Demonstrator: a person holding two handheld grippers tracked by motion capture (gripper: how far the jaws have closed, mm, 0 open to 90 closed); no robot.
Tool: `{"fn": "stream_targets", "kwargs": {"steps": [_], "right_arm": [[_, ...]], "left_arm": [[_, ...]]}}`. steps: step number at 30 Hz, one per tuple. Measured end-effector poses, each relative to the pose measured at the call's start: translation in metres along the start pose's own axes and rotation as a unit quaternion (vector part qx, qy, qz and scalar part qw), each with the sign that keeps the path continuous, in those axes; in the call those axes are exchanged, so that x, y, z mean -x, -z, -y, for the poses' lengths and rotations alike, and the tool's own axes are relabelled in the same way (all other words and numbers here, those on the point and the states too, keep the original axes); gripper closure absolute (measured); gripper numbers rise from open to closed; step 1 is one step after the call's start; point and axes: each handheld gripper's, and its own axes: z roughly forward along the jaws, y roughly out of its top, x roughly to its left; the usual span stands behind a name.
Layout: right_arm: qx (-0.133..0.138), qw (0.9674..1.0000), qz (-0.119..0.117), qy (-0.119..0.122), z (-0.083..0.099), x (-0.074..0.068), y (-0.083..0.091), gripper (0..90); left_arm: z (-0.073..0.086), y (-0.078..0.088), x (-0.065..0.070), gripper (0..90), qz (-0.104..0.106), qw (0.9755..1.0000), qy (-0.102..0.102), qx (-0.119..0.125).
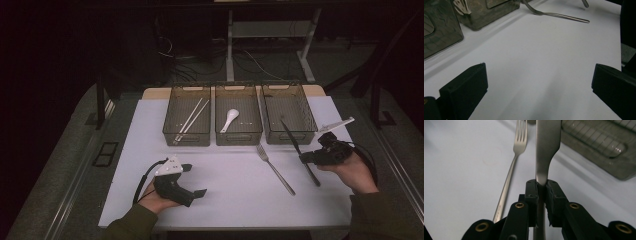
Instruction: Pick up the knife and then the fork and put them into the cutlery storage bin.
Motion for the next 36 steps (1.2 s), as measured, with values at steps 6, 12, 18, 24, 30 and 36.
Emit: {"fn": "stream_targets", "kwargs": {"steps": [6,12,18,24,30,36], "right_arm": [[0.056,0.9982,0.002,-0.021,0.001,0.005,0.008,80.0],[0.126,0.9916,0.005,-0.027,0.001,0.01,0.017,80.1],[0.166,0.9857,0.012,-0.029,-0.004,0.014,0.021,80.1],[0.197,0.9797,0.018,-0.03,-0.015,0.018,0.023,80.0],[0.212,0.9765,0.033,-0.018,-0.033,0.019,0.025,80.0],[0.225,0.973,0.052,-0.013,-0.051,0.023,0.03,80.0]], "left_arm": [[0.0,0.0,0.0,0.0,-0.001,1.0,0.0,-0.001],[0.0,0.0,0.0,0.0,-0.002,1.0,-0.001,-0.002],[0.001,0.0,0.0,1.7,-0.006,1.0,0.001,-0.001],[0.001,0.0,-0.001,2.1,-0.005,1.0,0.001,-0.002],[0.001,-0.001,-0.001,2.2,-0.005,1.0,0.003,-0.002],[0.001,0.0,-0.001,2.2,-0.004,1.0,0.005,-0.001]]}}
